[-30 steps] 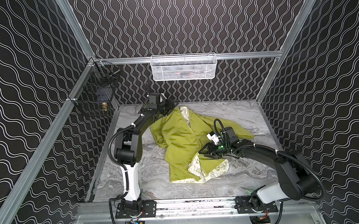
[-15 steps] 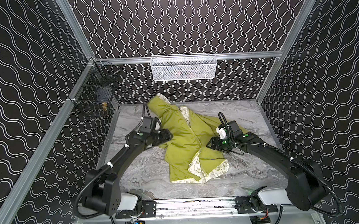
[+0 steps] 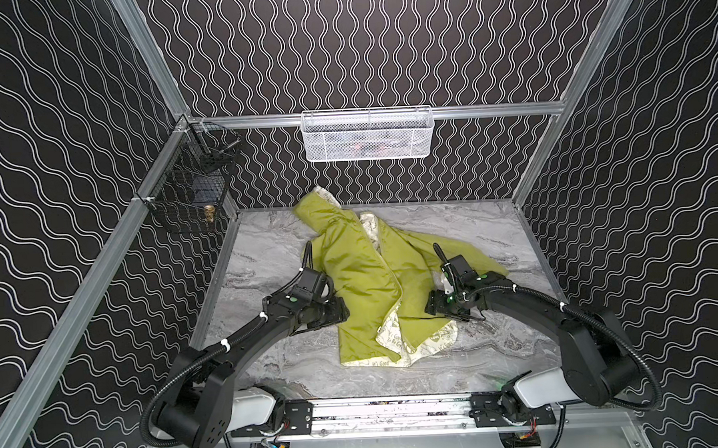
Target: Zip up the jacket
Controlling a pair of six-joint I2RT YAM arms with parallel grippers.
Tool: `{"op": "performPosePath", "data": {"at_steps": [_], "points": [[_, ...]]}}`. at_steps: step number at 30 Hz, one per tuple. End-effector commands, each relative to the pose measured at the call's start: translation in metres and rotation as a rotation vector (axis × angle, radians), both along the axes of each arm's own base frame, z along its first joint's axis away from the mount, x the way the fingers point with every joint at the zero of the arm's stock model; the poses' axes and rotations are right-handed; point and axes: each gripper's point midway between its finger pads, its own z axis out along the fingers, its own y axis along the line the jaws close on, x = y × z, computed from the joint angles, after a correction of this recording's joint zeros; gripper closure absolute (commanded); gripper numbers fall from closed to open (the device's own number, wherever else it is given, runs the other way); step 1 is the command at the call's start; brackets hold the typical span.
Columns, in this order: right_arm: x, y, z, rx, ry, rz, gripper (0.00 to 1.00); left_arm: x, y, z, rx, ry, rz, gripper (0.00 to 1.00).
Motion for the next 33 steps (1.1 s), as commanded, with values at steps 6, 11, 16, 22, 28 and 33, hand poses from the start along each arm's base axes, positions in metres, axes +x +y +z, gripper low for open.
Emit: {"op": "performPosePath", "data": {"at_steps": [6, 11, 16, 22, 28, 33], "points": [[0.005, 0.009, -0.014, 0.043, 0.009, -0.025, 0.38, 0.006, -0.012, -0.017, -0.007, -0.002, -0.002, 0.47], [0.011, 0.011, -0.013, 0.05, -0.004, -0.036, 0.64, 0.013, -0.003, -0.008, 0.047, -0.034, 0.012, 0.87], [0.019, 0.013, -0.007, 0.055, -0.026, -0.047, 0.92, 0.028, 0.005, 0.011, 0.108, -0.072, 0.007, 1.0], [0.032, -0.006, 0.003, 0.065, -0.059, -0.123, 1.0, 0.05, 0.028, 0.034, 0.108, -0.103, 0.048, 1.0], [0.039, -0.019, 0.013, 0.101, -0.089, -0.169, 1.0, 0.069, 0.057, 0.058, 0.114, -0.14, 0.088, 1.0], [0.045, -0.016, 0.014, 0.135, -0.089, -0.178, 1.0, 0.08, 0.074, 0.067, 0.127, -0.154, 0.109, 1.0]]}}
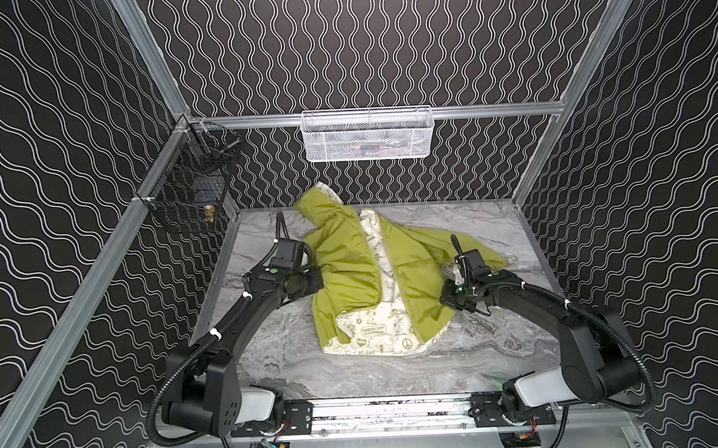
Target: Zip up the jacket
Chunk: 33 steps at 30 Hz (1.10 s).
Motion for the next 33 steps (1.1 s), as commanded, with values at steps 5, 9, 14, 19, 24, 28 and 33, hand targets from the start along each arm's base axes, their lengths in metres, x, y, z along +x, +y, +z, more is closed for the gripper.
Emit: {"op": "performPosePath", "data": {"at_steps": [5, 9, 14, 19, 24, 28, 33], "points": [[0.006, 0.01, -0.004, 0.06, 0.01, -0.002, 0.96, -0.007, 0.009, -0.015, 0.013, 0.043, -0.022, 0.94], [0.005, 0.005, 0.008, 0.05, -0.016, -0.018, 0.64, -0.022, 0.014, -0.016, 0.016, 0.047, -0.008, 0.72], [0.01, -0.008, 0.047, 0.003, -0.107, -0.053, 0.41, -0.036, 0.023, 0.002, 0.049, 0.025, 0.0, 0.59], [0.011, 0.005, 0.081, 0.044, -0.182, -0.039, 0.41, -0.045, 0.024, 0.023, 0.036, -0.008, 0.006, 0.6], [0.004, 0.074, 0.097, 0.123, -0.196, 0.124, 0.44, -0.049, -0.002, 0.027, -0.102, -0.002, -0.036, 0.69], [-0.002, 0.148, 0.094, 0.158, -0.16, 0.279, 0.45, -0.047, -0.03, 0.014, -0.204, 0.022, -0.079, 0.79], [0.001, 0.21, 0.074, 0.141, -0.12, 0.399, 0.63, -0.037, -0.045, -0.01, -0.292, 0.04, -0.092, 0.87]]}}
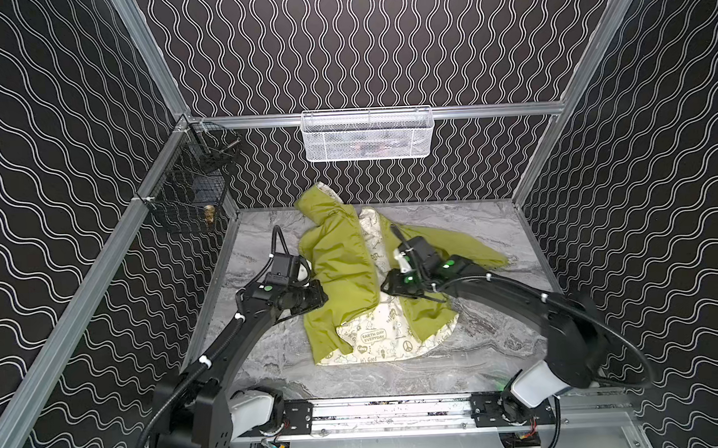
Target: Zip up the jacket
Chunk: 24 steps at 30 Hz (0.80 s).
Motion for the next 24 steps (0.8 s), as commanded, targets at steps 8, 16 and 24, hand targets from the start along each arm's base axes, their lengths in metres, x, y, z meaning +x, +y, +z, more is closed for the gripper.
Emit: {"op": "performPosePath", "data": {"at_steps": [8, 16, 24], "points": [[0.015, 0.045, -0.059, -0.08, 0.092, 0.08, 0.75, 0.037, -0.011, -0.011, -0.117, -0.032, 0.01, 0.92], [-0.008, 0.041, -0.087, -0.103, 0.158, 0.122, 0.74, 0.044, -0.006, -0.039, -0.118, 0.005, 0.03, 0.94], [-0.037, 0.042, -0.087, -0.076, 0.166, 0.184, 0.73, 0.045, 0.002, -0.055, -0.102, 0.032, 0.047, 0.95]]}}
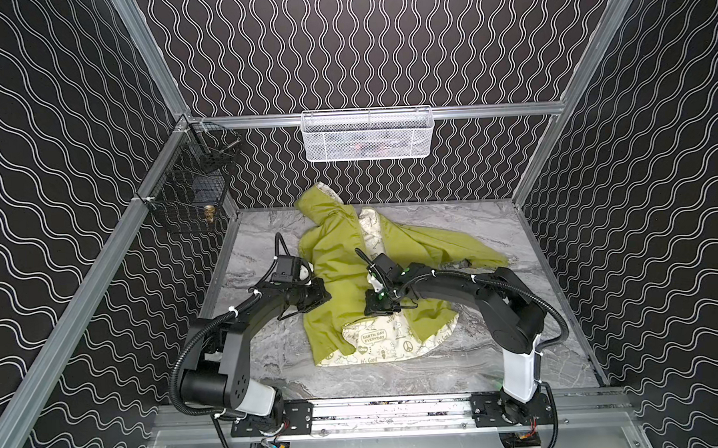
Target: Zip up the jacket
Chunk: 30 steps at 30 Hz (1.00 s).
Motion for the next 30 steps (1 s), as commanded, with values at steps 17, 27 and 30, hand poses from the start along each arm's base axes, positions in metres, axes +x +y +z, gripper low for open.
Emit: {"op": "performPosePath", "data": {"at_steps": [17, 27, 30], "points": [[-0.055, -0.02, 0.004, 0.067, 0.011, 0.017, 0.71, 0.037, 0.014, -0.012, 0.045, -0.009, 0.003, 0.97], [-0.028, 0.002, 0.042, 0.055, -0.09, 0.041, 0.47, 0.06, 0.019, -0.011, 0.069, -0.01, -0.011, 0.98], [-0.017, 0.014, 0.044, 0.03, -0.112, 0.068, 0.44, 0.07, 0.023, -0.013, 0.048, -0.007, 0.007, 0.98]]}}
